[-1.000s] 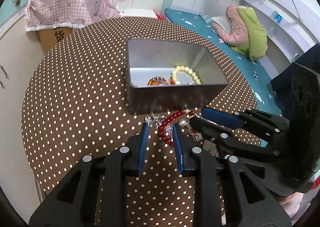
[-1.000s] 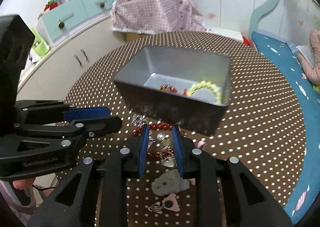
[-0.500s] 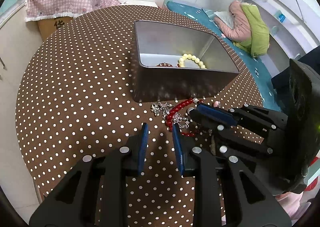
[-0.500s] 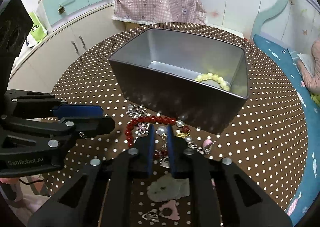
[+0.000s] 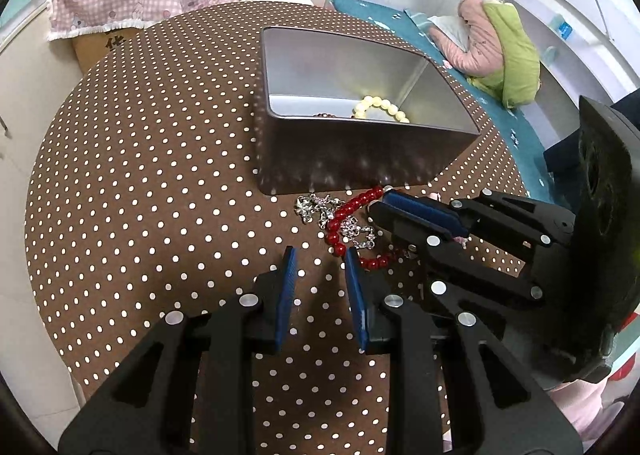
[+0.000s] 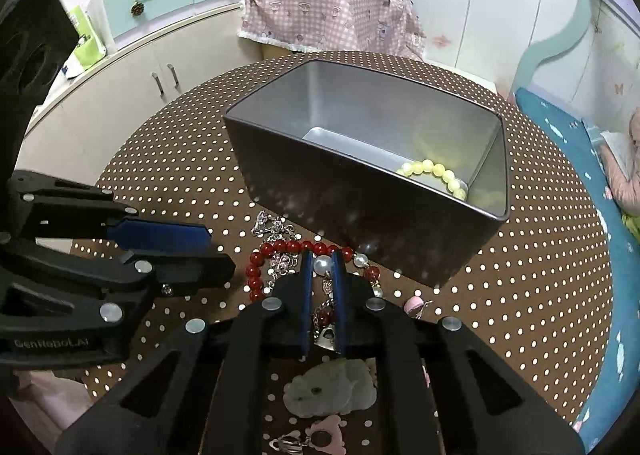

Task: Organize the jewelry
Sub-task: 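Lower the right gripper onto the pearl and silver chain beside the red bead bracelet and close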

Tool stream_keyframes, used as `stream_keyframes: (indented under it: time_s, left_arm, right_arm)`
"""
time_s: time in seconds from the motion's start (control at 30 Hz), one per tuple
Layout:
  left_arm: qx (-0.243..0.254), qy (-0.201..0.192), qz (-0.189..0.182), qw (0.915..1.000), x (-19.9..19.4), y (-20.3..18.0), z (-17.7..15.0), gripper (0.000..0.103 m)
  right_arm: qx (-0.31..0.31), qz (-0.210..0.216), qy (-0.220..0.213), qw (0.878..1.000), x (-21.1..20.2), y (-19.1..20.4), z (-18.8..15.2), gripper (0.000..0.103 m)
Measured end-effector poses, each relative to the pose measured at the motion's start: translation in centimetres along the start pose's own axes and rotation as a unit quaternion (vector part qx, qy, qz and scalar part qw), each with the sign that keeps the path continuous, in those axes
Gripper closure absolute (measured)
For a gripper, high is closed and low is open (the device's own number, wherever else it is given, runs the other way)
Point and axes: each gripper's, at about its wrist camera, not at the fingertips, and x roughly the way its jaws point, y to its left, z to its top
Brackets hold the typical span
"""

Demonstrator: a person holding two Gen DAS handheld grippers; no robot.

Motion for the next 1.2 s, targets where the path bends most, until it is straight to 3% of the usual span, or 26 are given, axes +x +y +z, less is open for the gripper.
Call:
stream_keyframes:
  time_s: [0.13,0.27,0.4,0.63,0.83,1.2]
  left_arm:
    - [-0.003,-0.001,0.002,1.0000,-0.1,0.1,-0.2,0.077]
    - [-0.005,-0.001,0.000,1.0000,-0.2,0.2,-0.1,0.077]
    - [-0.008,0.003,0.000,1.0000,0.0,0.4,-0.1,0.077]
    - [-0.012,0.005,-0.002,0.9999,0.4,0.5,-0.1,0.077]
    - [-0.010,0.008,-0.012,0.9998,0.7,0.4,0.1,0.077]
    - [-0.014,0.004,-0.026,0.9996,0.9,0.1,1.1,0.077]
  right_arm:
    - [-0.007,-0.007,0.003,1.000,-0.1,0.3,-0.1,0.093]
    - [-0.006,-0.021,0.010,1.000,-0.1,0.0,-0.3,0.082]
    - [-0.003,-0.020,0.010,1.000,0.2,-0.3,-0.7,0.081]
    - [-0.025,-0.007,0.003,1.000,0.0,0.5,-1.0,0.093]
    - [-0.009,-0.014,0.011,1.000,-0.1,0.2,-0.5,0.093]
    - [0.040,0.001,-0.024,0.999,-3.0,-1.6,0.2,0.093]
